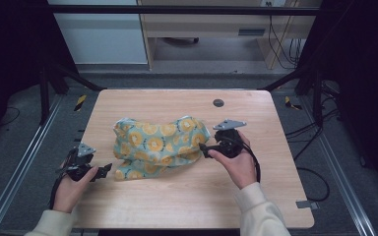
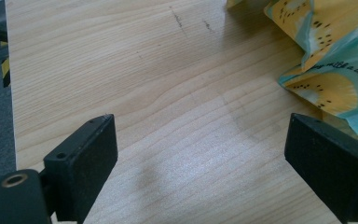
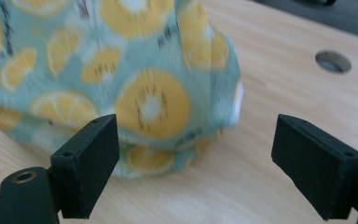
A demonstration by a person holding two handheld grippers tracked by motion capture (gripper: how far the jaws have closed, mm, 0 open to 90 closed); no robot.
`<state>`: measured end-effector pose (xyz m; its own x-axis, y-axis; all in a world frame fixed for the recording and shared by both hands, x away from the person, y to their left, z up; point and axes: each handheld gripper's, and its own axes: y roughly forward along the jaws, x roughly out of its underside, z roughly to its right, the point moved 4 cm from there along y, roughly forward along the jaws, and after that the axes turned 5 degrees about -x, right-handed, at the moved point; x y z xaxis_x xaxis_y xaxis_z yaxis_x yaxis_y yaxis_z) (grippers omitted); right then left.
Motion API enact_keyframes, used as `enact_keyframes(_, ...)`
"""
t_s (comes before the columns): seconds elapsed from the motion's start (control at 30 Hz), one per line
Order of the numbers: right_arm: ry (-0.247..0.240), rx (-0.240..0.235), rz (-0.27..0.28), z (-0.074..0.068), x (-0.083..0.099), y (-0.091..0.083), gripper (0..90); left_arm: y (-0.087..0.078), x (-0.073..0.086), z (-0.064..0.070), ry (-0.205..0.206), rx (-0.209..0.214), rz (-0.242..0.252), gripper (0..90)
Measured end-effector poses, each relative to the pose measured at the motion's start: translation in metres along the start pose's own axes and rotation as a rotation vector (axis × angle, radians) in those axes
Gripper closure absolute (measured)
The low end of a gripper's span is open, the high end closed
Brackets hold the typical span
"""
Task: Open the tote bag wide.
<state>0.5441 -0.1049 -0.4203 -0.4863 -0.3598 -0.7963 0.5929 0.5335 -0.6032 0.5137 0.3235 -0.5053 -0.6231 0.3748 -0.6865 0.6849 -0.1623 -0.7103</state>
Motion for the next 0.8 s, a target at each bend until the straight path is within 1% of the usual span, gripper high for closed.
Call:
enact_keyframes(0.03,-0.008,-0.008,-0.005,-0.001,-0.007,0.001,15.8,0.000,0.000,0.000,0.000,-0.001,0.000,9.3)
enact_keyframes(0.07,-0.029,-0.022,-0.009,-0.002,-0.019,0.004,15.2,0.000,0.000,0.000,-0.001,-0.001,0.001,9.3)
enact_keyframes(0.1,-0.029,-0.022,-0.009,-0.002,-0.019,0.004,15.2,-0.001,0.000,0.000,-0.001,-0.001,0.001,9.3)
enact_keyframes(0.17,-0.041,-0.028,-0.021,-0.003,-0.028,0.009,14.4,0.000,0.000,-0.001,0.000,-0.003,-0.002,9.3)
enact_keyframes(0.23,-0.048,-0.045,-0.025,-0.005,-0.035,0.015,13.7,0.000,0.000,-0.001,0.001,-0.004,-0.003,9.4)
enact_keyframes(0.3,-0.062,-0.058,-0.027,-0.006,-0.040,0.021,13.8,0.000,0.000,0.000,0.001,-0.001,-0.002,9.4)
enact_keyframes(0.4,-0.053,-0.088,-0.037,-0.008,-0.041,0.031,14.7,0.000,0.000,0.000,0.007,0.001,-0.004,9.6)
enact_keyframes(0.47,-0.057,-0.103,-0.052,-0.010,-0.040,0.036,17.8,0.001,0.001,0.001,0.008,0.000,-0.006,9.8)
enact_keyframes(0.5,-0.064,-0.108,-0.052,-0.011,-0.039,0.038,23.7,0.001,0.001,0.001,0.007,0.002,-0.006,9.8)
enact_keyframes(0.53,-0.074,-0.106,-0.048,-0.012,-0.039,0.039,26.4,0.001,0.001,0.001,0.008,0.000,-0.006,9.8)
enact_keyframes(0.57,-0.076,-0.114,-0.054,-0.013,-0.038,0.042,32.7,0.001,0.000,0.001,0.008,0.001,-0.006,9.8)
enact_keyframes(0.6,-0.078,-0.116,-0.055,-0.014,-0.038,0.043,36.5,0.000,0.000,0.001,0.009,0.001,-0.006,9.8)
enact_keyframes(0.63,-0.080,-0.118,-0.060,-0.014,-0.037,0.044,39.6,0.000,0.000,0.001,0.009,0.001,-0.007,9.8)
enact_keyframes(0.67,-0.080,-0.118,-0.060,-0.014,-0.037,0.044,39.6,0.000,0.000,0.001,0.009,0.001,-0.007,9.9)
enact_keyframes(0.7,-0.088,-0.119,-0.061,-0.014,-0.036,0.045,43.9,0.000,0.000,0.001,0.009,0.001,-0.007,9.9)
enact_keyframes(0.73,-0.091,-0.126,-0.059,-0.015,-0.036,0.046,49.4,0.000,0.000,0.001,0.009,0.001,-0.007,9.8)
enact_keyframes(0.77,-0.100,-0.134,-0.056,-0.016,-0.035,0.045,61.3,0.000,0.000,0.001,0.010,0.001,-0.007,9.9)
enact_keyframes(0.8,-0.100,-0.134,-0.056,-0.016,-0.035,0.045,61.3,0.000,0.000,0.001,0.009,0.001,-0.007,9.9)
